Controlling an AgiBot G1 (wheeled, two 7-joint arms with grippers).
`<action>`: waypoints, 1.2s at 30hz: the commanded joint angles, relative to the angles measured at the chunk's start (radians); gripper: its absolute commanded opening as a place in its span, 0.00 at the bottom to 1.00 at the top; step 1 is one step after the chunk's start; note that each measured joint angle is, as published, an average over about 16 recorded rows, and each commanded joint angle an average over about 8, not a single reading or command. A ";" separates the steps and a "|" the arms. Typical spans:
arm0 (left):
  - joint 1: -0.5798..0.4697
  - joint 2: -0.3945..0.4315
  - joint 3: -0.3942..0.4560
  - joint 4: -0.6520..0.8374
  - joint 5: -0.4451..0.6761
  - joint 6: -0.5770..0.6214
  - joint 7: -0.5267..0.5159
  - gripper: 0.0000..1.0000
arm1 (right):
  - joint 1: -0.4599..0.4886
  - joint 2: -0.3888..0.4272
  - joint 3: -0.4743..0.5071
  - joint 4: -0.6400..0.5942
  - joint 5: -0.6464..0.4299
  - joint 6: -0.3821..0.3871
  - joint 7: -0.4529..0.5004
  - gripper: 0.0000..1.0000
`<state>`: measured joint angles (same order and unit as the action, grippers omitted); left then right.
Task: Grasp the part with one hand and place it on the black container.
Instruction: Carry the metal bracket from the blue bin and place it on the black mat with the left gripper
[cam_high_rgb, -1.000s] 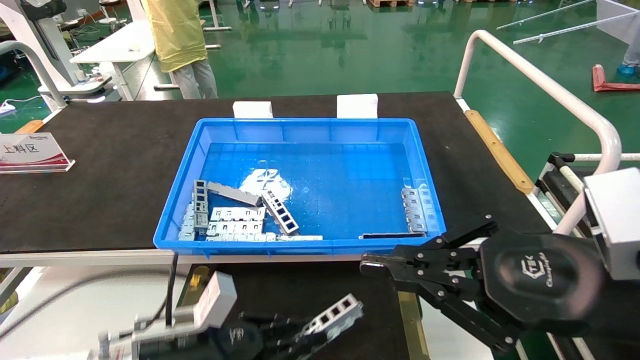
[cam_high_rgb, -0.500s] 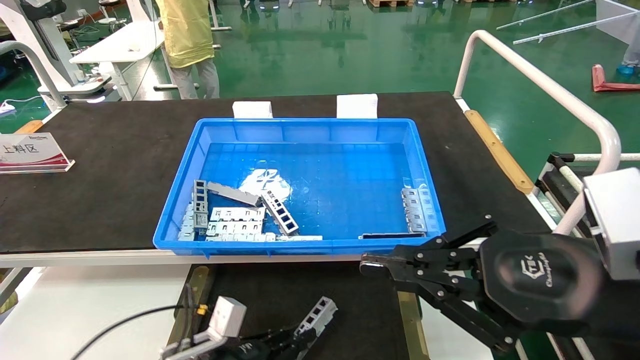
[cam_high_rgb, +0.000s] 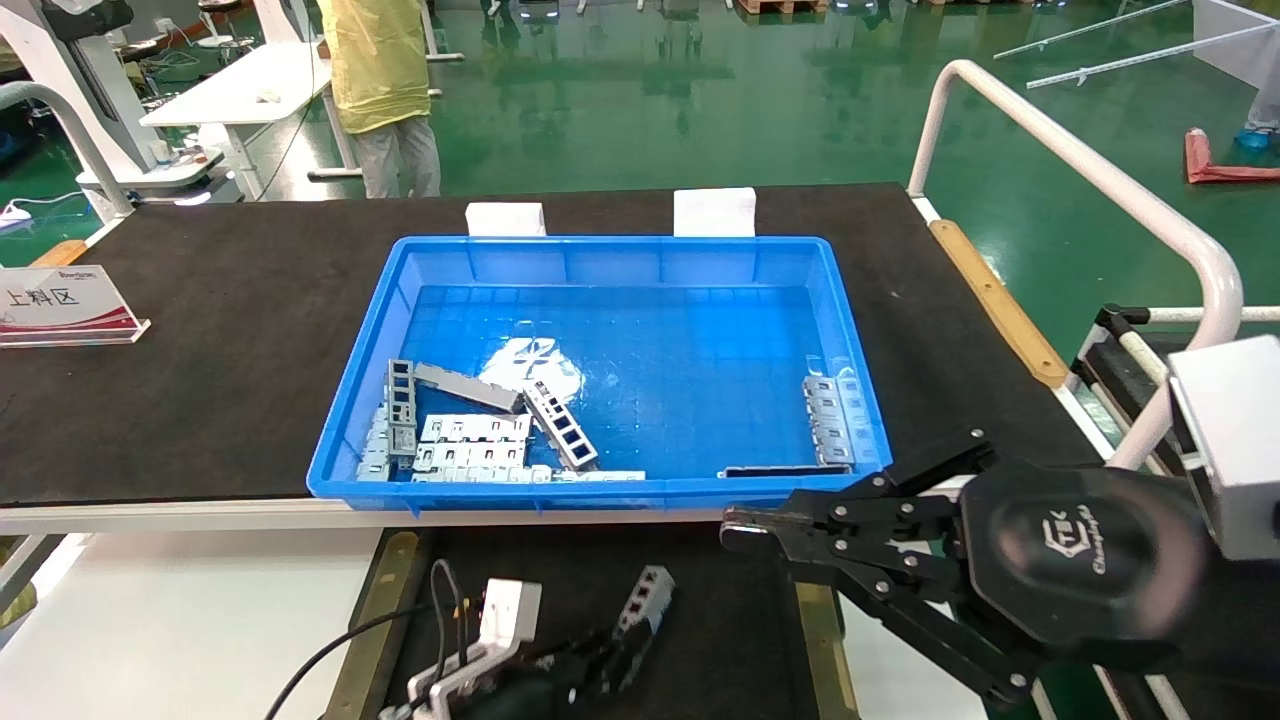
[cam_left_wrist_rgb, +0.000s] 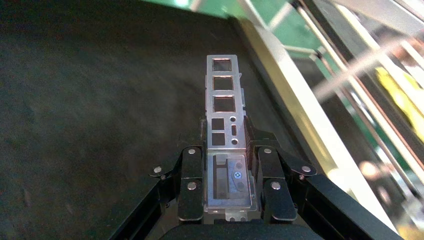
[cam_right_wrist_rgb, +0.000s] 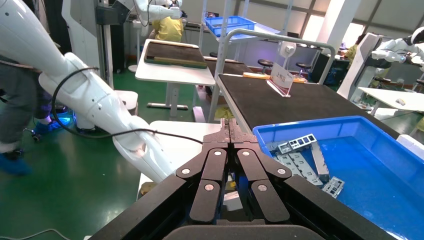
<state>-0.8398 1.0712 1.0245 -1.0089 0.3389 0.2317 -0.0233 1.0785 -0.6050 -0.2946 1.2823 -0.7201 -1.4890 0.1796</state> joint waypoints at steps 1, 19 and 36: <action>-0.001 0.039 -0.015 0.023 -0.006 -0.041 0.005 0.00 | 0.000 0.000 0.000 0.000 0.000 0.000 0.000 0.00; 0.003 0.231 -0.184 0.179 -0.007 -0.176 0.065 0.00 | 0.000 0.000 -0.001 0.000 0.001 0.000 -0.001 0.00; 0.014 0.270 -0.216 0.218 -0.019 -0.201 0.066 0.72 | 0.000 0.001 -0.002 0.000 0.001 0.001 -0.001 0.57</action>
<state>-0.8255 1.3404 0.8101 -0.7916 0.3211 0.0326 0.0436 1.0789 -0.6041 -0.2966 1.2823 -0.7187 -1.4881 0.1786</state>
